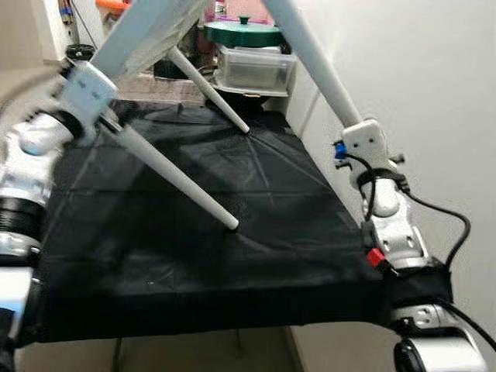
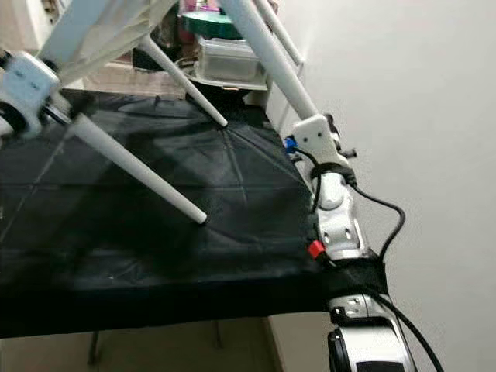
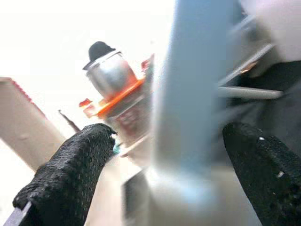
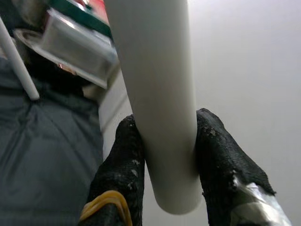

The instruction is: Building children table

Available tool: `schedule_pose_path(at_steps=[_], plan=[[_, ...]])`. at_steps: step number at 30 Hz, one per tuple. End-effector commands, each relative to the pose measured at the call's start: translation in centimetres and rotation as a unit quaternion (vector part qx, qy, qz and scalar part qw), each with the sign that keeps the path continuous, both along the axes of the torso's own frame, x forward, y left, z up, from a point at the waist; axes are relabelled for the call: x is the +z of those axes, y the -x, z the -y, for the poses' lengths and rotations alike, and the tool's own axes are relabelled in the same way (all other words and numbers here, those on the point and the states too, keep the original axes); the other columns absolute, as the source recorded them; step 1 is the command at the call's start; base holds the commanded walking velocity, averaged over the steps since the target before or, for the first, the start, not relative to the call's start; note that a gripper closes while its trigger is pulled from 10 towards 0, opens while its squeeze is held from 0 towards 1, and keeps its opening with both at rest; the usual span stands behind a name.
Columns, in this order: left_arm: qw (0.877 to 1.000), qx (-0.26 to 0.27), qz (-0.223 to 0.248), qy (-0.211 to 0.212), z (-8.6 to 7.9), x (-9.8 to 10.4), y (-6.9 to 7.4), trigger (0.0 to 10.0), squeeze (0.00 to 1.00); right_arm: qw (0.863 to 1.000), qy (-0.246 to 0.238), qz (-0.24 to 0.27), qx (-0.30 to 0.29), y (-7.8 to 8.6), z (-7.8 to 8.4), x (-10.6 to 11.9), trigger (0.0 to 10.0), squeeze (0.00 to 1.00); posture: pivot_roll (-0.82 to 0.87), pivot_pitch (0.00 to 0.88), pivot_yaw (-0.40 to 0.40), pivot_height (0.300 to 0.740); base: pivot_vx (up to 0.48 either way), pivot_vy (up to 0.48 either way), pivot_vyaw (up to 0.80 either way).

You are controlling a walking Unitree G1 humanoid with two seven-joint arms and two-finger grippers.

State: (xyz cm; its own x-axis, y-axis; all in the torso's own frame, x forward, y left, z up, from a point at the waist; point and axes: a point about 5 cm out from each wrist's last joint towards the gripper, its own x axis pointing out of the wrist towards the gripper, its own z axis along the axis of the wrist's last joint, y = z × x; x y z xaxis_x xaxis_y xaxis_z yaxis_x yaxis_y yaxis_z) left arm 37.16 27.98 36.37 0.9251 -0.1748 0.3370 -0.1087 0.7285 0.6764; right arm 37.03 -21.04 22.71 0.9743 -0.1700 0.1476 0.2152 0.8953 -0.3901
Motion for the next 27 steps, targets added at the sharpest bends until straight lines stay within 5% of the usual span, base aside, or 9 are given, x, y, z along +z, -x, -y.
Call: schedule_pose_path(at_steps=[1, 7, 14, 17, 27], plan=[[0.999, 0.001, 0.014, -0.03, 0.2, 1.8, 0.1, 10.0, 0.0, 0.983, -0.104, -0.15, 0.018, 0.8, -1.2, -6.9, 0.0, 0.0, 0.15, 0.0, -0.099, 0.74, 0.0, 0.0, 0.0], [0.997, 0.003, 0.047, -0.062, 0.6, 5.4, 0.5, 10.0, 0.0, 0.963, -0.17, -0.206, 0.035, 2.1, -3.2, -9.8, 0.0, 0.0, 0.15, 0.0, -0.102, 0.74, 0.0, 0.0, 0.0], [0.996, -0.002, 0.053, -0.065, 0.8, 5.8, 0.6, 10.0, 0.0, 0.956, -0.182, -0.225, 0.045, 2.8, -4.1, -10.7, 0.0, 0.0, 0.15, 0.0, -0.102, 0.74, 0.0, 0.0, 0.0], [0.997, -0.028, 0.058, -0.05, 1.2, 5.0, 0.6, 10.0, 0.0, 0.941, -0.214, -0.254, 0.063, 3.6, -5.0, -11.7, 0.0, 0.0, 0.14, 0.0, -0.108, 0.74, 0.0, 0.0, 0.0], [0.996, -0.069, 0.028, -0.051, 1.5, 1.6, 0.4, 10.0, 0.0, 0.93, -0.229, -0.276, 0.084, 4.3, -6.0, -11.7, 0.0, 0.0, 0.13, 0.0, -0.116, 0.74, 0.0, 0.0, 0.0]])
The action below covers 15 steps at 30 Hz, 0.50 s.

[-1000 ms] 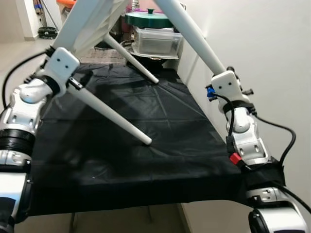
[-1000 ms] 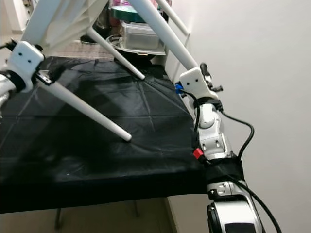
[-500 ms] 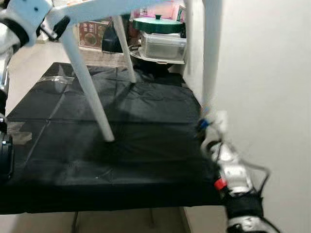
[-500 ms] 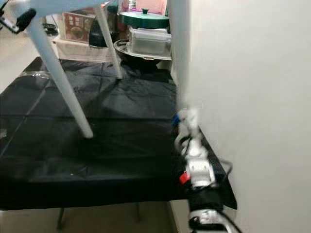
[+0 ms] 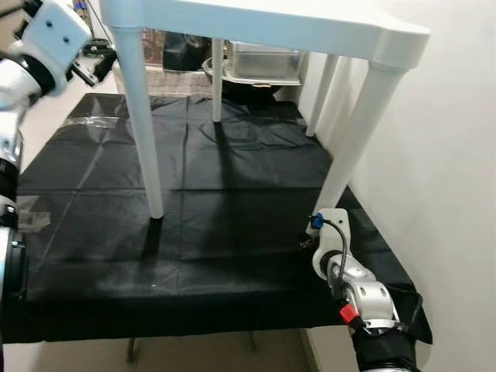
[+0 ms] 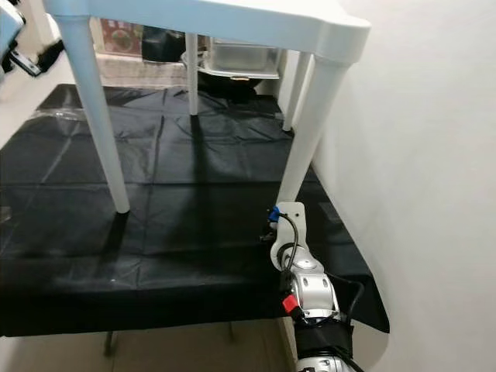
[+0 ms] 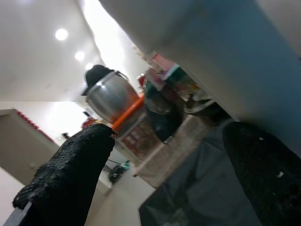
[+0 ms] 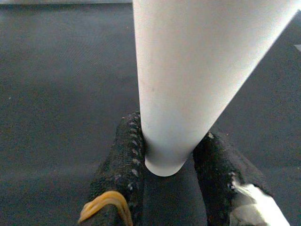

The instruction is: Building children table

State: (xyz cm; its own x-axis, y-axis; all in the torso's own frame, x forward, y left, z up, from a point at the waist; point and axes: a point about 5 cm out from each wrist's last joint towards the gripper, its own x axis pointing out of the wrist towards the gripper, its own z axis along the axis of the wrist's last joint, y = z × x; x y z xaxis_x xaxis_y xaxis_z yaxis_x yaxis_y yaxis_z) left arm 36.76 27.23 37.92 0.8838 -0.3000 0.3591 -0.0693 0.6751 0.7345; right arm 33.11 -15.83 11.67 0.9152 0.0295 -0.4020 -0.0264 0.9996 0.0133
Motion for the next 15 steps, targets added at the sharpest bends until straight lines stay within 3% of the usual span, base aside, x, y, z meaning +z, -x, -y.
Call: schedule_pose_path(at_steps=[1, 2, 6, 13, 14, 15], plan=[[1.0, -0.027, -0.001, -0.013, 0.8, -0.3, 0.0, 10.0, 0.0, 1.0, -0.001, -0.017, 0.017, 0.4, -0.7, -0.5, 1.3, 0.0, 0.13, 0.0, -0.116, 0.74, 0.0, 0.0, 0.0], [0.999, -0.034, -0.002, -0.016, 0.8, -0.4, 0.1, 10.0, 0.0, 1.0, 0.005, -0.019, 0.014, 0.4, -0.6, -0.5, 10.0, 0.0, 0.13, 0.0, -0.116, 0.74, 0.0, 0.0, 0.0], [0.999, -0.042, -0.002, -0.018, 0.9, -0.5, 0.2, 10.0, 0.0, 1.0, 0.009, -0.023, 0.007, 0.4, -0.4, -0.4, 10.0, 0.0, 0.14, 0.0, -0.117, 0.74, 0.0, 0.0, 0.0], [0.996, -0.088, -0.018, -0.008, 2.1, -2.7, 1.1, 10.0, 0.0, 1.0, 0.013, 0.002, -0.013, 1.0, 0.6, 0.9, 10.0, 0.01, 0.13, 0.0, -0.115, 0.74, 0.0, 0.0, 0.0], [0.995, -0.093, -0.024, -0.003, 2.2, -3.5, 1.3, 10.0, 0.0, 0.999, 0.017, 0.022, -0.027, 1.2, 1.0, 1.4, 10.0, 1.0, 0.13, 0.0, -0.115, 0.74, 0.0, 0.0, 0.0], [0.995, -0.095, -0.029, 0.001, 2.3, -4.0, 1.4, 10.0, 0.0, 0.999, 0.02, 0.035, -0.036, 1.3, 1.4, 1.8, 10.0, 1.0, 0.13, 0.0, -0.115, 0.74, 0.0, 0.0, 0.0]])
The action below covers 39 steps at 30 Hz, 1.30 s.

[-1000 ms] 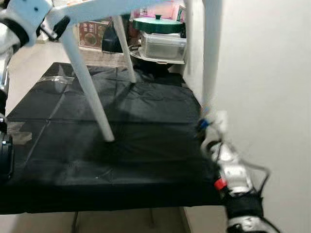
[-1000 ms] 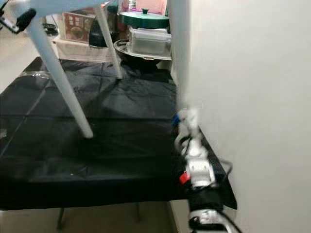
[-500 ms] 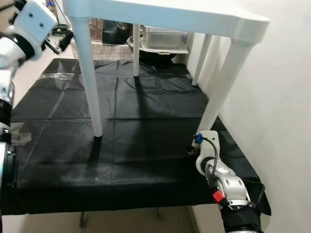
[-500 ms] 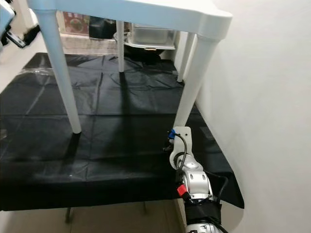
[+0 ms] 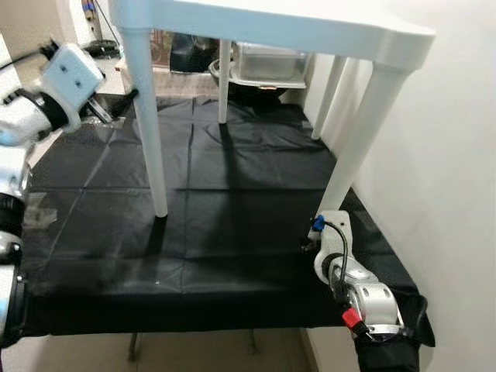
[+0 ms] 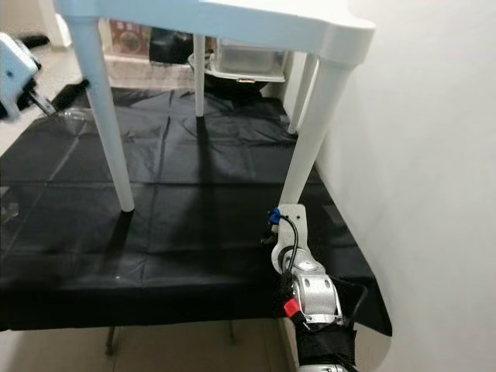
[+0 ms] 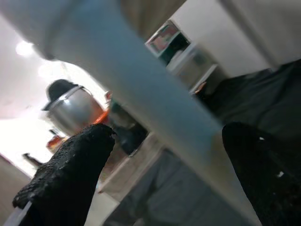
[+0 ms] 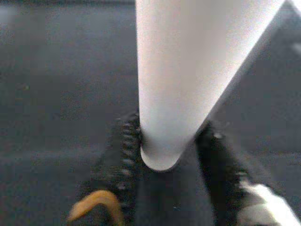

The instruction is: Building children table

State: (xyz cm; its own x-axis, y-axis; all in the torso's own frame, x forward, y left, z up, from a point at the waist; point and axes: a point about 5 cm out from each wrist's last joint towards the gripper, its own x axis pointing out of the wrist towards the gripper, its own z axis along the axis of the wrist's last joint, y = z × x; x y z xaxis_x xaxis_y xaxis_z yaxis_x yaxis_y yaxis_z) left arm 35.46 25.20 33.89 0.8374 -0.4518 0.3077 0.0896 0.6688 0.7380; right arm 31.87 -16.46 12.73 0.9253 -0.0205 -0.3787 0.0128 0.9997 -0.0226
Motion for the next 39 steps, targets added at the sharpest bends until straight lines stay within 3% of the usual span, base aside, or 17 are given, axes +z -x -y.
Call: schedule_pose_path(at_steps=[1, 4, 6, 10, 21, 23, 25, 27, 30, 32, 38, 39], plan=[[1.0, -0.009, -0.001, 0.004, 0.3, 0.0, 0.1, 10.0, 0.0, 1.0, 0.002, 0.023, -0.016, 0.1, 0.7, 0.7, 10.0, 1.0, 0.13, 0.0, -0.115, 0.74, 0.0, 0.0, 0.0], [1.0, -0.011, -0.02, 0.016, 0.4, -1.9, 0.5, 10.0, 0.0, 0.998, 0.018, 0.057, -0.032, 0.5, 1.5, 1.9, 10.0, 1.0, 0.12, 0.0, -0.114, 0.74, 0.0, 0.0, 0.0], [1.0, -0.011, -0.02, 0.016, 0.4, -1.9, 0.5, 10.0, 0.0, 0.998, 0.018, 0.057, -0.032, 0.5, 1.5, 1.9, 10.0, 1.0, 0.12, 0.0, -0.114, 0.74, 0.0, 0.0, 0.0], [0.999, -0.009, -0.042, 0.031, 0.6, -4.2, 1.1, 10.0, 0.0, 0.996, 0.02, 0.068, -0.061, 1.2, 2.6, 2.3, 10.0, 1.0, 0.12, 0.0, -0.113, 0.74, 0.0, 0.0, 0.0], [0.996, 0.015, -0.062, 0.065, 0.8, -6.5, 2.6, 10.0, 0.0, 0.987, 0.038, 0.11, -0.114, 3.4, 4.5, 3.6, 10.0, 1.0, 0.12, 0.0, -0.113, 0.74, 0.0, 0.0, 0.0], [0.992, 0.027, -0.08, 0.099, 1.9, -8.8, 3.4, 10.0, 0.0, 0.983, 0.033, 0.156, -0.095, 4.6, 4.0, 4.6, 10.0, 1.0, 0.11, 0.0, -0.106, 0.74, 0.0, 0.0, 0.0], [0.99, 0.029, -0.087, 0.109, 2.4, -9.7, 3.8, 10.0, 0.0, 0.981, 0.029, 0.172, -0.083, 4.9, 3.6, 5.0, 10.0, 1.0, 0.11, 0.0, -0.106, 0.74, 0.0, 0.0, 0.0], [0.984, 0.022, -0.111, 0.137, 4.2, -11.7, 4.8, 10.0, 0.0, 0.976, 0.023, 0.208, -0.054, 5.4, 2.5, 5.9, 10.0, 1.0, 0.1, 0.0, -0.104, 0.74, 0.0, 0.0, 0.0], [0.978, 0.017, -0.13, 0.162, 5.6, -13.3, 5.9, 10.0, 0.0, 0.972, 0.028, 0.231, -0.044, 5.7, 2.1, 6.4, 10.0, 1.0, 0.11, 0.0, -0.104, 0.74, 0.0, 0.0, 0.0], [0.972, 0.018, -0.145, 0.184, 6.6, -14.5, 6.8, 10.0, 0.0, 0.969, 0.044, 0.24, -0.048, 5.8, 2.2, 6.6, 10.0, 1.0, 0.11, 0.0, -0.107, 0.74, 0.0, 0.0, 0.0], [0.966, 0.018, -0.163, 0.2, 7.6, -15.6, 7.6, 10.0, 0.0, 0.969, 0.062, 0.23, -0.063, 5.7, 2.6, 6.3, 10.0, 1.0, 0.12, 0.0, -0.112, 0.74, 0.0, 0.0, 0.0], [0.963, 0.02, -0.171, 0.207, 8.1, -15.9, 7.9, 10.0, 0.0, 0.969, 0.068, 0.225, -0.068, 5.7, 2.8, 6.1, 10.0, 0.63, 0.12, 0.0, -0.112, 0.74, 0.0, 0.0, 0.0]])
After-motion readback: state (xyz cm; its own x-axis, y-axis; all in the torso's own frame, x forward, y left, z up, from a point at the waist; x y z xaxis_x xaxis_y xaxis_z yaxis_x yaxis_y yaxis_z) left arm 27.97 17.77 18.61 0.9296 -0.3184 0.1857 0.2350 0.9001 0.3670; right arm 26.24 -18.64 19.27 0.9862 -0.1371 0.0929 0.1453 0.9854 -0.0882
